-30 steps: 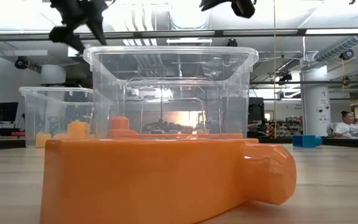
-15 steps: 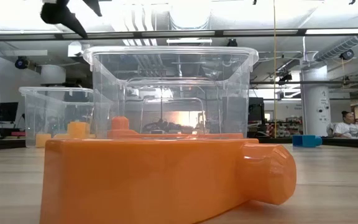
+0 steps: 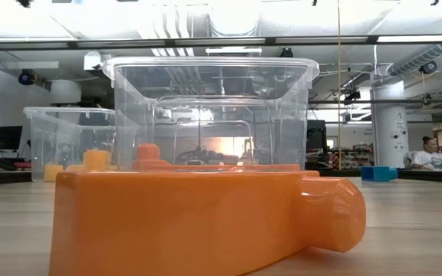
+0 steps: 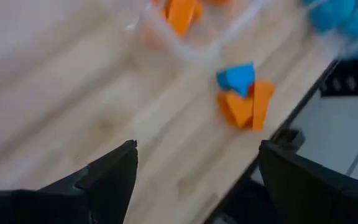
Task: Sort blocks
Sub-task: Put the orange game piece into the middle transparent bin
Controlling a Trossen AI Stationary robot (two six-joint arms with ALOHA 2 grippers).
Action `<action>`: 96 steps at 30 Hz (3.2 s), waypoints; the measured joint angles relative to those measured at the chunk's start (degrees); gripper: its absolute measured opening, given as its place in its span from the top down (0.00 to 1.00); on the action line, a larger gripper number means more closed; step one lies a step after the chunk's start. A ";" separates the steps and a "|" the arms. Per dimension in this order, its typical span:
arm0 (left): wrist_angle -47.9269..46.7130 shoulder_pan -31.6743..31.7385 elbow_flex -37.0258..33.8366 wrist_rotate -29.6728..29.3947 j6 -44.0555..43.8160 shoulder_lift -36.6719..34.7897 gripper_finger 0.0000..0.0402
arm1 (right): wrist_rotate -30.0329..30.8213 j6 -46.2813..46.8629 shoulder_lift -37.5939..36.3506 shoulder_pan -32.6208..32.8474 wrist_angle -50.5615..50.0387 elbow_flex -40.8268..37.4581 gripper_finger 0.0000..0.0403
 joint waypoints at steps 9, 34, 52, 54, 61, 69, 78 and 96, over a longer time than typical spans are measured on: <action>-0.68 -11.91 7.40 3.25 -2.05 10.41 0.27 | -0.08 5.33 0.00 1.27 0.01 -0.02 0.93; 15.17 -14.05 12.01 -3.89 -6.25 27.65 0.56 | -4.61 17.46 0.55 15.01 -7.28 1.03 0.93; 9.82 -7.44 35.52 -4.22 -15.94 50.98 0.92 | 10.43 5.57 -0.09 17.84 -9.99 0.81 0.93; 8.96 -6.56 37.88 -4.33 -15.23 53.08 0.98 | 10.45 4.66 -0.34 17.82 -10.01 0.81 0.93; 7.31 -4.11 42.51 -4.31 -13.51 59.26 1.00 | 10.63 2.39 -0.78 18.06 -10.03 0.81 0.93; 6.35 -2.43 42.65 -4.27 -13.61 62.58 1.00 | 13.38 1.74 -1.11 18.87 -10.02 0.81 0.93; 4.30 -1.08 42.58 -4.25 -14.13 64.01 1.00 | 13.42 0.20 -1.11 19.07 -10.05 0.81 0.93; -2.34 -0.89 43.50 2.38 -15.68 66.37 1.00 | 13.42 -0.43 -1.11 19.07 -10.03 0.81 0.93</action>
